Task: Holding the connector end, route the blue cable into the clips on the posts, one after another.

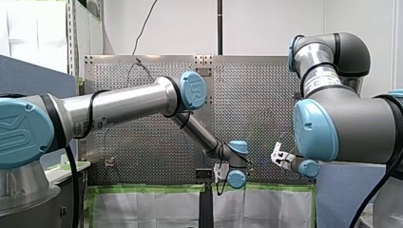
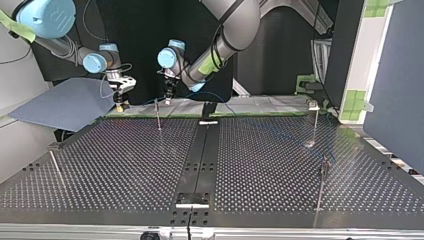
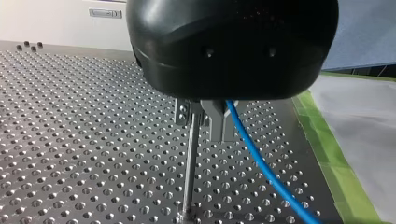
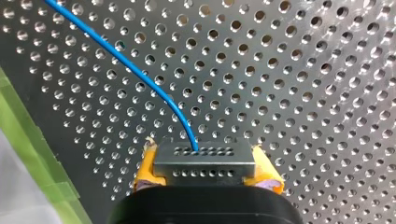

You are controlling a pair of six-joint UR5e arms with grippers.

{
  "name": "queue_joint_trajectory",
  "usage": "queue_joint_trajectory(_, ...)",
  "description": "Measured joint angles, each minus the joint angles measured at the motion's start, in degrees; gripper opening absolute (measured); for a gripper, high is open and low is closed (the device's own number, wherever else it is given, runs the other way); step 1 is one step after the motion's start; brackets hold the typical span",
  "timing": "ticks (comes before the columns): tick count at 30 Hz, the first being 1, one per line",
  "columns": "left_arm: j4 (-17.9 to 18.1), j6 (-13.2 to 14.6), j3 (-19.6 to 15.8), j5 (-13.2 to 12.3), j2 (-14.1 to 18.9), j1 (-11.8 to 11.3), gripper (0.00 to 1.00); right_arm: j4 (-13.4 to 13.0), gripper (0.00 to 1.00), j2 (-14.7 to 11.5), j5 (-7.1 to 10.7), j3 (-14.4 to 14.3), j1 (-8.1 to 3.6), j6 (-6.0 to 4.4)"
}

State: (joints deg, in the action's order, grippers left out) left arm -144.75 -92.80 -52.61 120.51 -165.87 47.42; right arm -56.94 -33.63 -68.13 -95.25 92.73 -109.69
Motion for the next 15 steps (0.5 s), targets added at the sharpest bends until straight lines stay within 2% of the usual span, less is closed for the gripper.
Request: queue_joint_trajectory(15,-0.9,-1.1,1.8,-1.7,-0.1,-1.2,0.00,0.0,0.00,0.0,0.09,0.5,1.06,-0.02)
